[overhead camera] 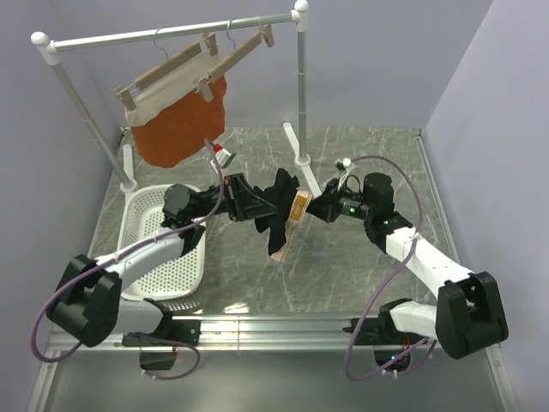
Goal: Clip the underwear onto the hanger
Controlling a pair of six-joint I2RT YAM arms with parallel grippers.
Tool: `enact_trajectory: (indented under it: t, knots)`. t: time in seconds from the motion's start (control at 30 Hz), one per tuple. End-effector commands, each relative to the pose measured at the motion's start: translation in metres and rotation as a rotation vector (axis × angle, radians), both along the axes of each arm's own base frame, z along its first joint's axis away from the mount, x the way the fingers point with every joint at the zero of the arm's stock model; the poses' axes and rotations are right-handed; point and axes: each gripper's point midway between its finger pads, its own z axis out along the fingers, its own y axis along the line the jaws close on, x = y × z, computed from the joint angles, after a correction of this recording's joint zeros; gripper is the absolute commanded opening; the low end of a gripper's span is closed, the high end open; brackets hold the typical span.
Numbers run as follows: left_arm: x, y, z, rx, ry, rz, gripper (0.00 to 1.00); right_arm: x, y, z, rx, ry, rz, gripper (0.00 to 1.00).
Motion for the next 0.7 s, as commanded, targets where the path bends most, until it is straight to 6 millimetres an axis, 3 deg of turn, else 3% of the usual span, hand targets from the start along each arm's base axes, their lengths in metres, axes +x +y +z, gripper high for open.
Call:
enact_trajectory:
  t: [0.0,0.13,0.17,0.2,0.23,0.33,0.47,0.5,0.57,0.6,0.67]
  knots:
    - [-0.017,0.007,-0.001,0.059,-0.096,-0.016,0.23,0.012,0.002,0.064,0.064,-0.141,0.019,0.00]
    - [-0.016,0.014,-0.029,0.223,-0.241,0.044,0.46,0.003,-0.001,0.074,0.016,-0.171,0.076,0.00]
    - [-0.019,0.018,-0.031,0.254,-0.270,0.060,0.55,-0.001,-0.004,0.069,-0.003,-0.142,0.086,0.00]
    - [-0.013,0.021,-0.034,0.290,-0.365,0.097,0.58,-0.003,-0.004,0.073,-0.011,-0.153,0.100,0.00]
    - [-0.016,0.026,-0.049,0.353,-0.329,0.092,0.61,-0.009,-0.003,0.074,-0.020,-0.171,0.129,0.00]
    - [-0.016,0.039,-0.046,0.391,-0.454,0.123,0.76,-0.019,-0.003,0.065,-0.035,-0.164,0.172,0.00]
    - [-0.017,0.056,-0.046,0.458,-0.546,0.128,0.78,-0.023,-0.002,0.047,-0.062,-0.149,0.200,0.00]
    - [-0.011,0.060,-0.038,0.470,-0.676,0.137,0.78,-0.024,0.000,0.045,-0.064,-0.148,0.204,0.00]
    - [-0.012,0.065,-0.049,0.533,-0.723,0.106,0.78,-0.021,0.001,0.042,-0.063,-0.145,0.203,0.00]
    - [-0.007,0.067,-0.042,0.544,-0.855,0.111,0.78,-0.022,0.003,0.041,-0.058,-0.134,0.205,0.00]
    - [-0.004,0.069,-0.047,0.569,-0.903,0.099,0.78,-0.020,0.004,0.038,-0.054,-0.118,0.201,0.00]
